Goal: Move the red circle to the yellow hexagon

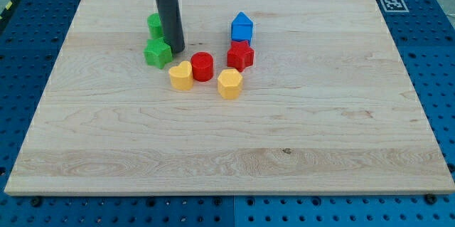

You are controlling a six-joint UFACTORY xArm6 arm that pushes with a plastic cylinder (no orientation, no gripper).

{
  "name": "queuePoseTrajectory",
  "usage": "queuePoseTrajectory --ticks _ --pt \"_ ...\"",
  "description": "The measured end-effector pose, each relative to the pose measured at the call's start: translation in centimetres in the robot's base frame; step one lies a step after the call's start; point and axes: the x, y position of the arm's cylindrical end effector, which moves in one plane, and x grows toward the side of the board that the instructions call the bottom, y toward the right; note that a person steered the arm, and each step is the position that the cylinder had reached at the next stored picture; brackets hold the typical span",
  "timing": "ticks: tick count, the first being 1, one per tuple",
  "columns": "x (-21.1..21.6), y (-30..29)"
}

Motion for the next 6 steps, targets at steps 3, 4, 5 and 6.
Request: queuePoseTrajectory --ticks 3,4,5,6 --pt "1.7 2.4" --pt "3.6 3.5" --pt "3.2 4.6" --pt "2.6 4.7"
